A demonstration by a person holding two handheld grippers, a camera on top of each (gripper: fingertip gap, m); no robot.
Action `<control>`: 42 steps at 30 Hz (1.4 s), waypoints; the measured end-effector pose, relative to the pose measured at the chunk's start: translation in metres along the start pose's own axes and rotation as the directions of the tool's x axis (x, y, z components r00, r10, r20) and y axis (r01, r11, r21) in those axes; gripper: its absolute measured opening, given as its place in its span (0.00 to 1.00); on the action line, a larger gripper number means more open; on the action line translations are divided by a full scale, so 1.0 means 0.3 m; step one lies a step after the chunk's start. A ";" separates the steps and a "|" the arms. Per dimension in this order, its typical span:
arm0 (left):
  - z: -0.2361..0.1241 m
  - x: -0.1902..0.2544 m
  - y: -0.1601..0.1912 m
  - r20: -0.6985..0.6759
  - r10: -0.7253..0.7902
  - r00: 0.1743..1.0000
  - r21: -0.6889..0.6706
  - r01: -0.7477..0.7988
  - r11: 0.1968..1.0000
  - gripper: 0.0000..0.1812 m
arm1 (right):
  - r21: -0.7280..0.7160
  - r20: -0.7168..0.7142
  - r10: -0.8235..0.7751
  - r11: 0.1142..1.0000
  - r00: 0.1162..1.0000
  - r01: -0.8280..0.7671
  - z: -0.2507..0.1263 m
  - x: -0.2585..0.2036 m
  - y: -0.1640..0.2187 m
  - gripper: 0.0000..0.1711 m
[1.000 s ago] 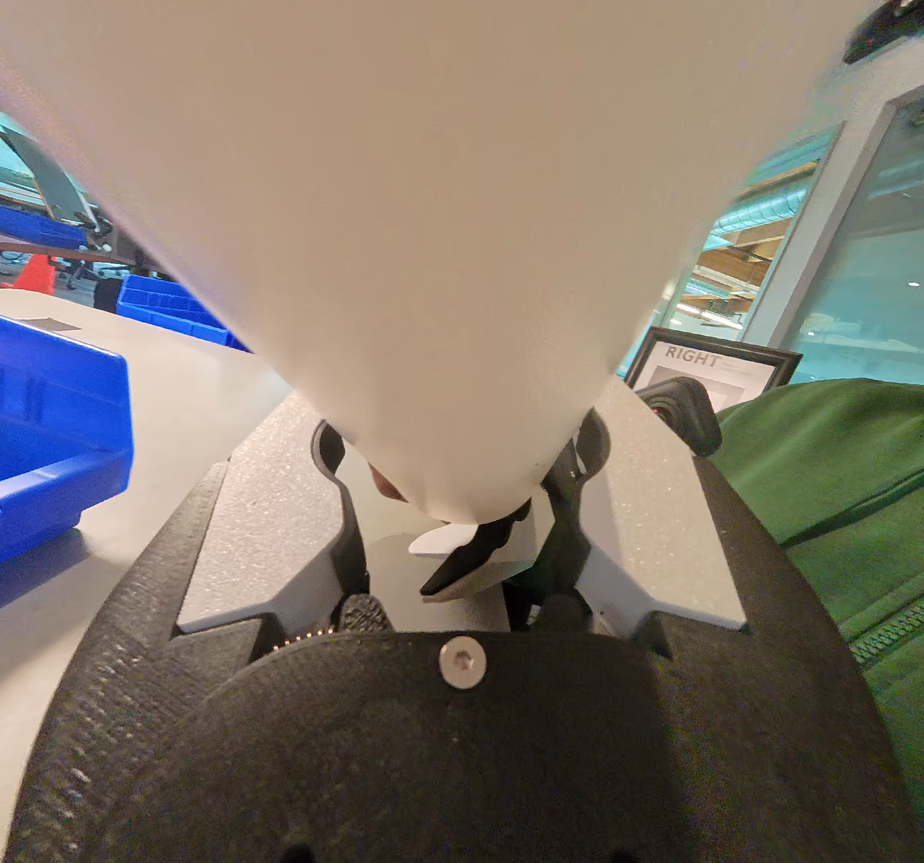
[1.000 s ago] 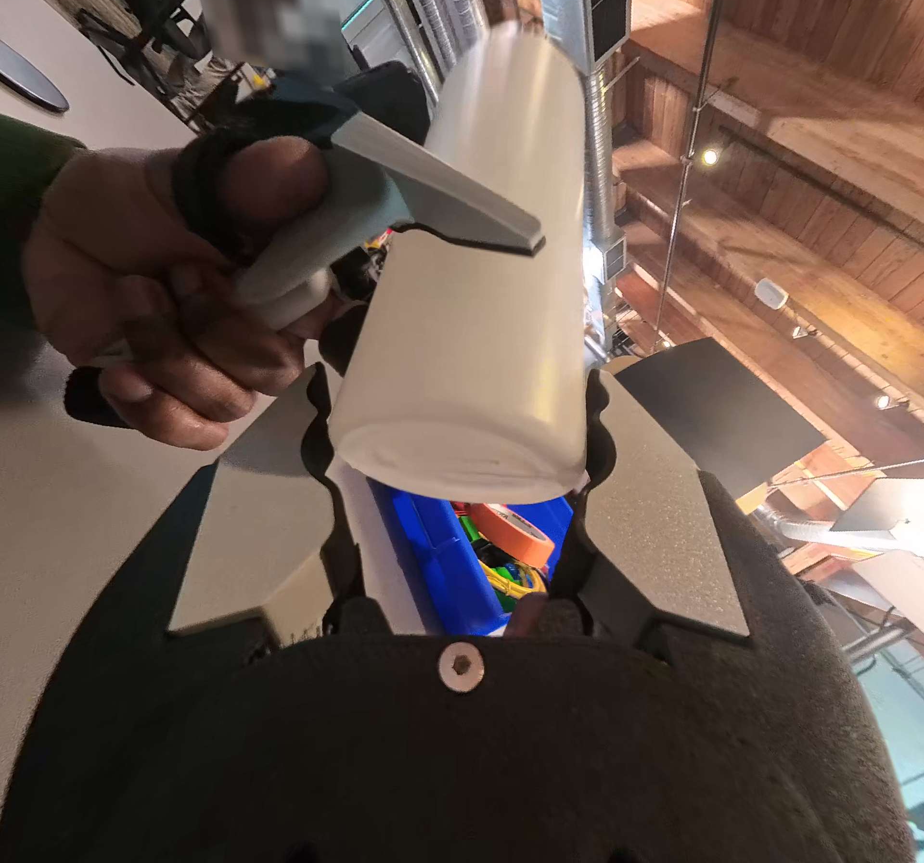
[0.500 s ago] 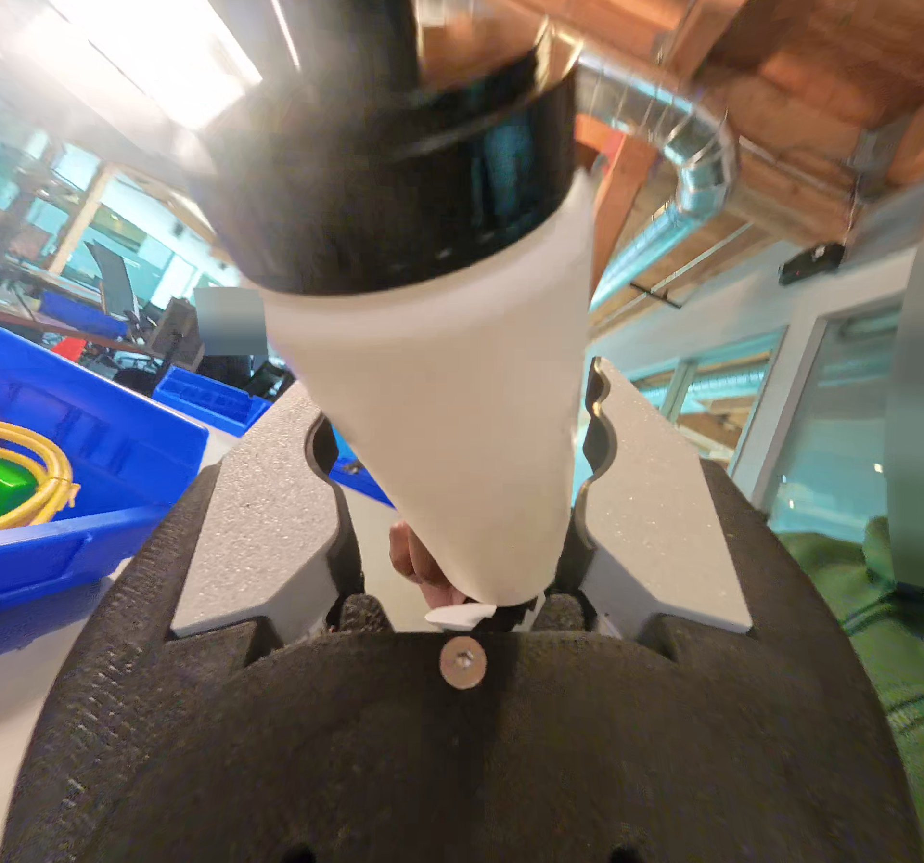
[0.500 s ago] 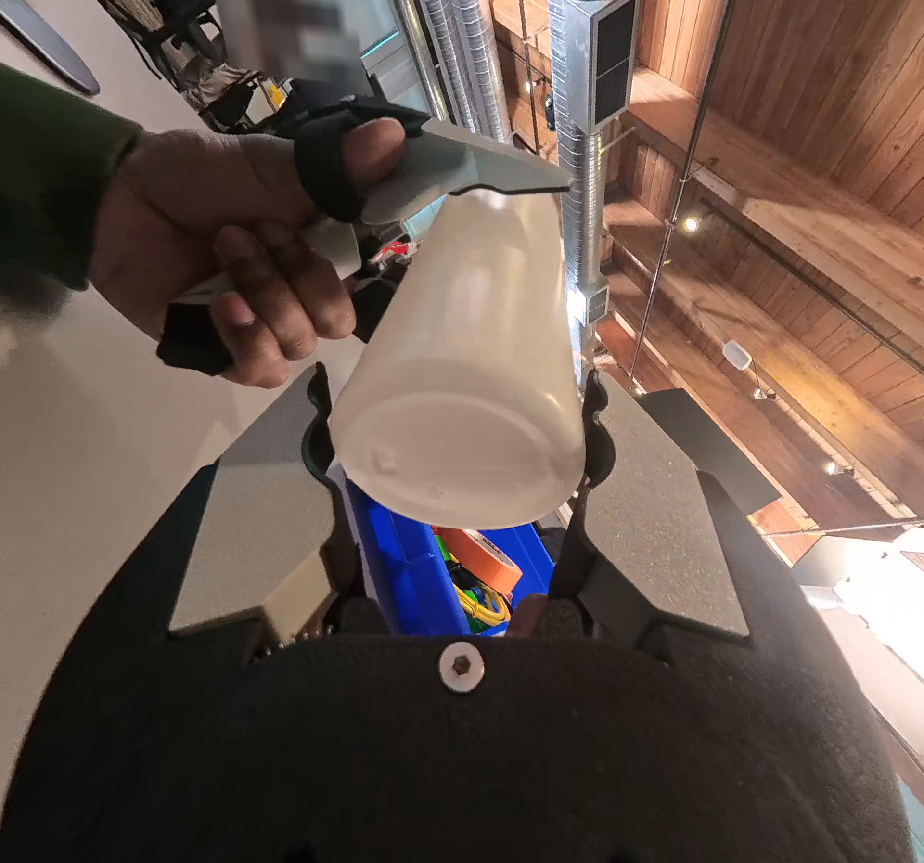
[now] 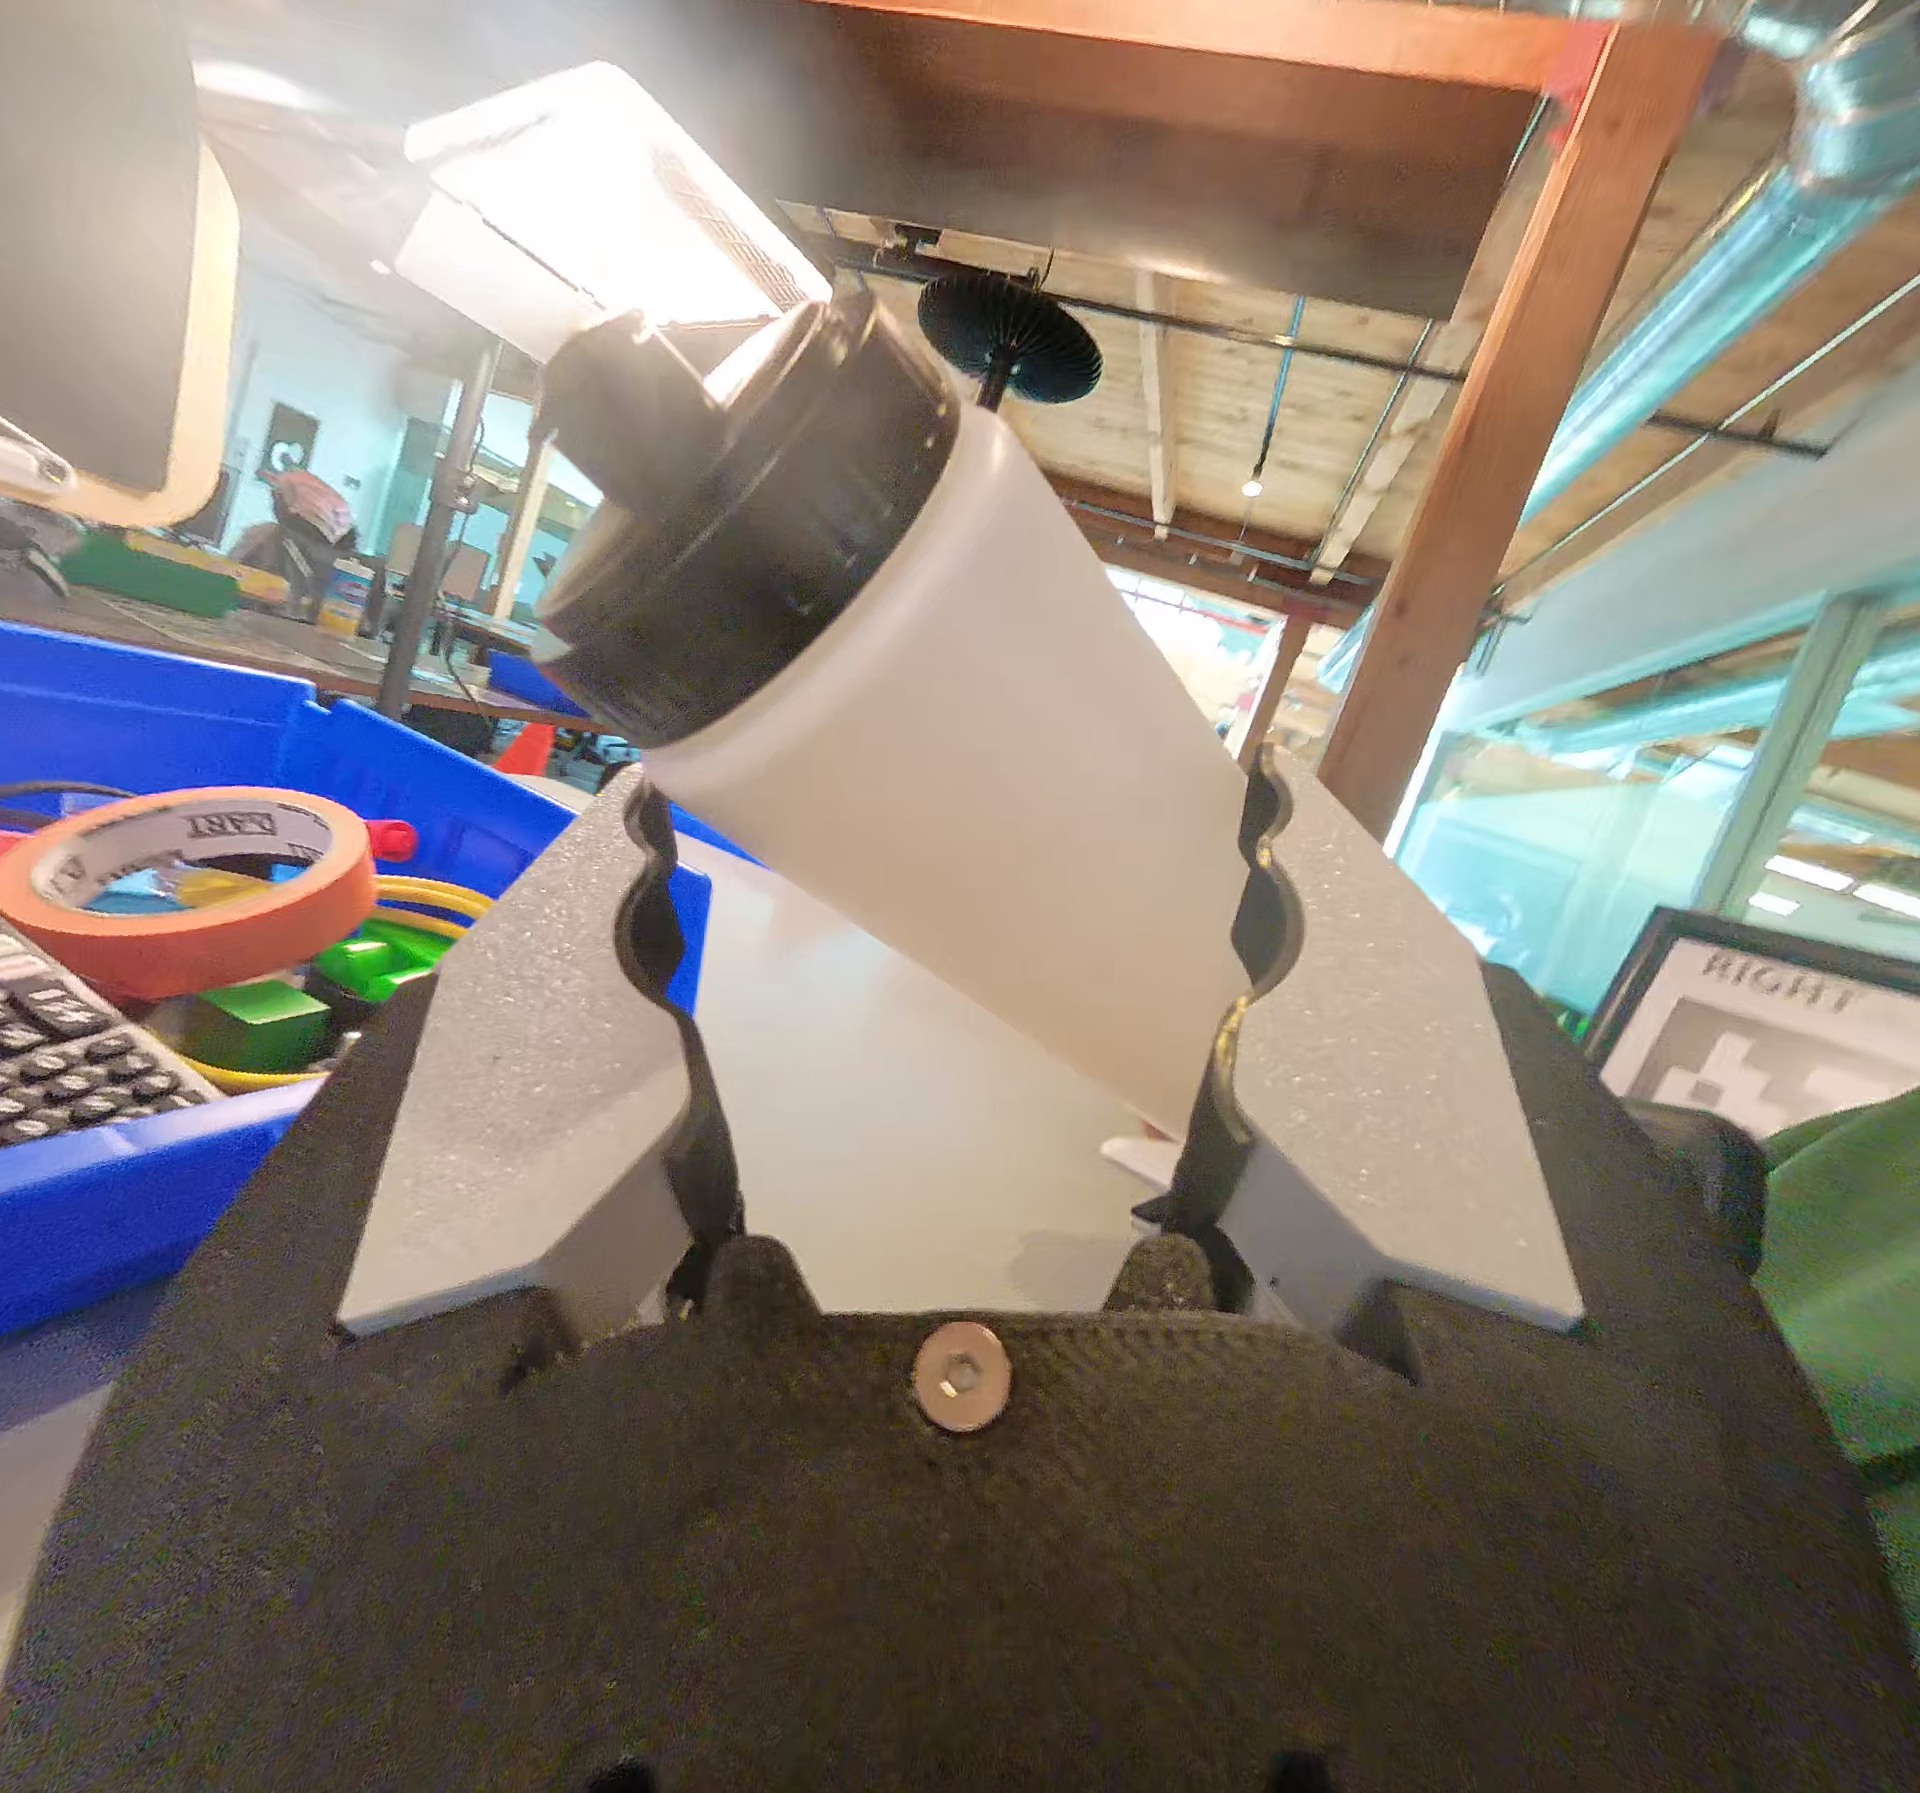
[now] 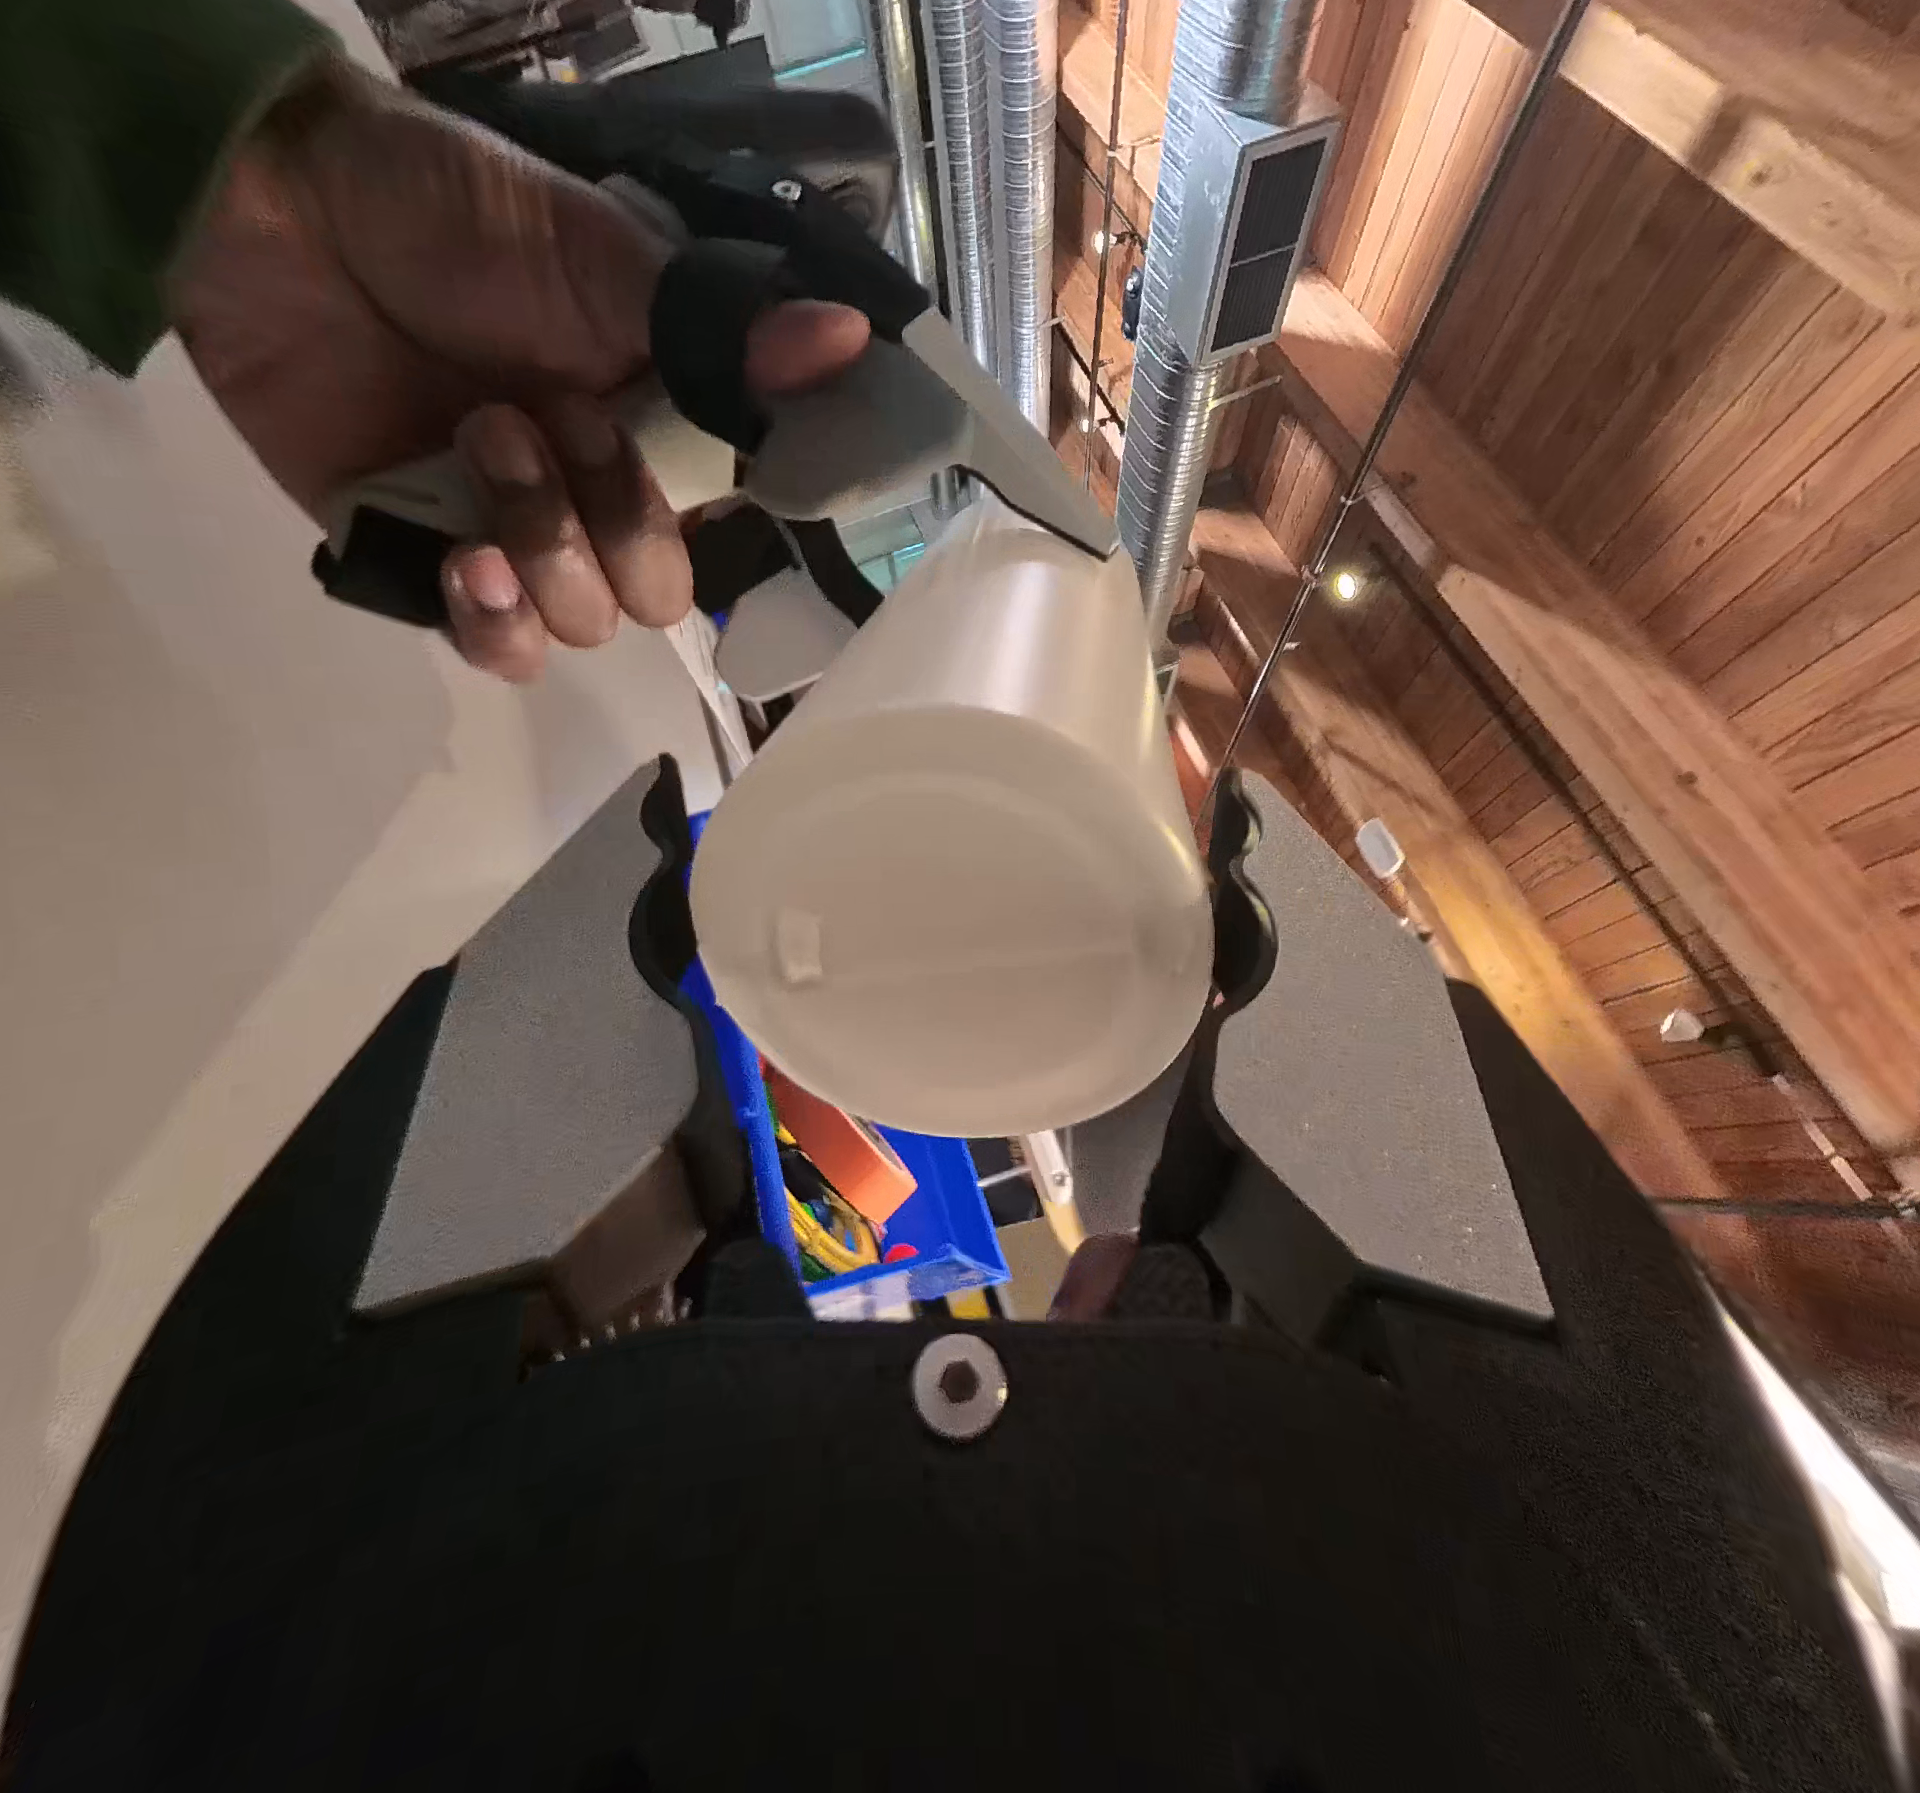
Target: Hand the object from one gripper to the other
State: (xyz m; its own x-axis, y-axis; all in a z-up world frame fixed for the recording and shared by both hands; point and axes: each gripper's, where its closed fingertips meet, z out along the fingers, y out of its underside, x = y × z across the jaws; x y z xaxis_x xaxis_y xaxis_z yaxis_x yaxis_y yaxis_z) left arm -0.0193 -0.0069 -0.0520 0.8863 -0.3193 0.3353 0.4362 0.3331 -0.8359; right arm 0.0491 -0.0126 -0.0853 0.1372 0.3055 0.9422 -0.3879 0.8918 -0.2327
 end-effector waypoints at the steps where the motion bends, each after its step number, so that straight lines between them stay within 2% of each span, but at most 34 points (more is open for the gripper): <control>1: -0.006 -0.002 -0.002 0.011 0.040 0.999 -0.011 -0.040 0.999 0.61 | -0.006 0.007 -0.032 0.999 0.999 0.032 -0.002 -0.002 0.003 0.59; 4: -0.031 0.009 -0.003 0.003 0.153 0.988 -0.056 -0.153 0.987 0.61 | -0.039 0.009 -0.105 0.994 0.994 0.105 -0.003 0.000 0.025 0.59; 10: -0.073 0.040 -0.001 -0.036 0.368 0.929 -0.093 -0.370 0.924 0.62 | -0.042 -0.016 -0.108 0.993 0.994 0.108 -0.009 0.030 0.029 0.59; 15: -0.097 0.061 -0.065 -0.080 0.230 0.970 0.012 -0.230 0.973 0.61 | -0.054 -0.057 -0.136 0.990 0.989 0.133 -0.021 0.072 0.029 0.60; 18: -0.093 0.041 -0.063 -0.021 0.314 0.949 -0.003 -0.314 0.949 0.61 | -0.063 -0.063 -0.170 0.984 0.983 0.166 -0.025 0.079 0.029 0.59; 21: -0.079 0.007 -0.025 0.060 0.512 0.857 -0.101 -0.505 0.857 0.61 | -0.059 -0.054 -0.172 0.984 0.984 0.169 -0.025 0.076 0.023 0.59; 23: -0.068 -0.023 0.006 0.102 0.660 0.745 -0.185 -0.637 0.748 0.61 | -0.058 -0.043 -0.166 0.985 0.985 0.164 -0.022 0.070 0.022 0.59; 26: -0.048 -0.078 0.077 0.106 0.813 0.572 -0.333 -0.750 0.571 0.61 | -0.050 -0.027 -0.146 0.988 0.989 0.144 -0.017 0.059 0.016 0.58; 28: -0.030 -0.090 0.126 0.066 0.883 0.465 -0.397 -0.800 0.450 0.62 | -0.033 -0.018 -0.111 0.993 0.994 0.110 -0.013 0.054 0.003 0.52; 29: -0.016 -0.080 0.145 0.043 0.901 0.432 -0.399 -0.819 0.412 0.61 | -0.017 -0.057 -0.096 0.995 0.994 0.096 -0.016 0.072 -0.011 0.45; 30: 0.002 -0.061 0.159 0.036 0.905 0.423 -0.383 -0.831 0.403 0.61 | 0.016 -0.142 -0.096 0.995 0.985 0.099 -0.025 0.110 -0.036 0.13; 31: 0.022 -0.041 0.179 0.022 0.901 0.433 -0.367 -0.835 0.410 0.61 | 0.038 -0.168 -0.094 0.994 0.981 0.102 -0.027 0.121 -0.051 0.00; 34: 0.059 -0.029 0.277 -0.060 0.893 0.446 -0.414 -0.825 0.384 0.61 | -0.003 0.043 -0.022 1.000 0.999 0.022 0.003 0.020 -0.010 0.00; 36: 0.052 -0.056 0.337 -0.117 0.895 0.431 -0.486 -0.811 0.327 0.62 | -0.035 0.085 0.004 0.999 0.996 -0.001 -0.009 0.013 0.032 0.07; 38: 0.034 -0.087 0.371 -0.144 0.887 0.439 -0.539 -0.787 0.302 0.62 | -0.113 0.087 0.111 0.989 0.990 -0.101 -0.039 0.069 0.100 0.18; 40: 0.026 -0.101 0.394 -0.157 0.868 0.471 -0.573 -0.759 0.308 0.68 | -0.253 0.019 0.221 0.945 0.975 -0.209 -0.083 0.167 0.222 0.29; 42: 0.021 -0.110 0.423 -0.170 0.848 0.503 -0.605 -0.732 0.313 0.67 | -0.330 -0.057 0.354 0.876 0.934 -0.352 -0.147 0.253 0.331 0.33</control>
State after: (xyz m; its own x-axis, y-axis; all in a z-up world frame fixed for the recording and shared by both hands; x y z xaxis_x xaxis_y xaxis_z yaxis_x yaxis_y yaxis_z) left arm 0.0079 0.0515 -0.1664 0.7889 -0.0285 -0.6138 -0.6063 -0.1988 -0.7700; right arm 0.0613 0.1141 -0.0476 0.0426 0.6198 0.7836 -0.0877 0.7836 -0.6150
